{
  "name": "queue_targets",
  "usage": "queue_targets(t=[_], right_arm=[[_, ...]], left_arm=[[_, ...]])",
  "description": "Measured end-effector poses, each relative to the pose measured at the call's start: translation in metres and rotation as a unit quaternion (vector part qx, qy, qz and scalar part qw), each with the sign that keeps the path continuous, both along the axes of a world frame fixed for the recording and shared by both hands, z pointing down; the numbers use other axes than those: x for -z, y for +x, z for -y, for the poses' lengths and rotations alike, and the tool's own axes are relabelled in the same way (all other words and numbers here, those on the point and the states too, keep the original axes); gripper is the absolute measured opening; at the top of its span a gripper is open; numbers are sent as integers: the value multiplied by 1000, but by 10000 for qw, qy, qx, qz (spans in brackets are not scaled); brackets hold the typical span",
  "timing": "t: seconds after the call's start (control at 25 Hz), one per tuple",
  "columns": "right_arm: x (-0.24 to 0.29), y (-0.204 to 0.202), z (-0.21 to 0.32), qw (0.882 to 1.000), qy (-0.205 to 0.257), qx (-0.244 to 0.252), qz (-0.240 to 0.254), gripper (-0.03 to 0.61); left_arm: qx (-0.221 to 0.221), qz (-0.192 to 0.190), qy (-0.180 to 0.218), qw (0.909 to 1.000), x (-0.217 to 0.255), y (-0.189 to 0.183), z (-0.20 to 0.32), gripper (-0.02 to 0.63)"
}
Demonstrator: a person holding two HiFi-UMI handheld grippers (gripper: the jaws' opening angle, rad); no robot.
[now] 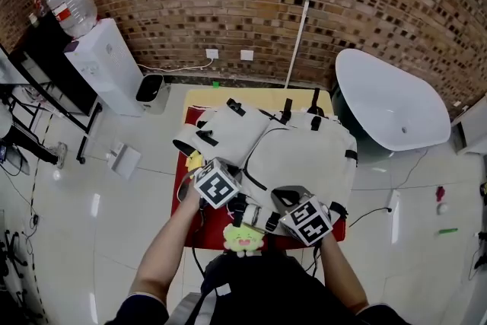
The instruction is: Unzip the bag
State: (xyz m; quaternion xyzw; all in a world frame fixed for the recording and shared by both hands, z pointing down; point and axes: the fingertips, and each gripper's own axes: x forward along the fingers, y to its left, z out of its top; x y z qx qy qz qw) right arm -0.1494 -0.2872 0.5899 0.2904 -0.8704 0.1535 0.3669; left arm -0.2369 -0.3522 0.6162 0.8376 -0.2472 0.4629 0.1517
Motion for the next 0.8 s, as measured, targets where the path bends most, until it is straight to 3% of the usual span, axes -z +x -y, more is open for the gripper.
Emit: queue_targets(t=[0.6,0.8], right_arm=[[4,-2,-4,9994,-82,40,345,6],[5,0,-3,9987,-240,-26,443,6]], left_arm=[[-406,423,-10,9983,3,7,49,32],[-651,371,58,9972,-1,14,68,34]])
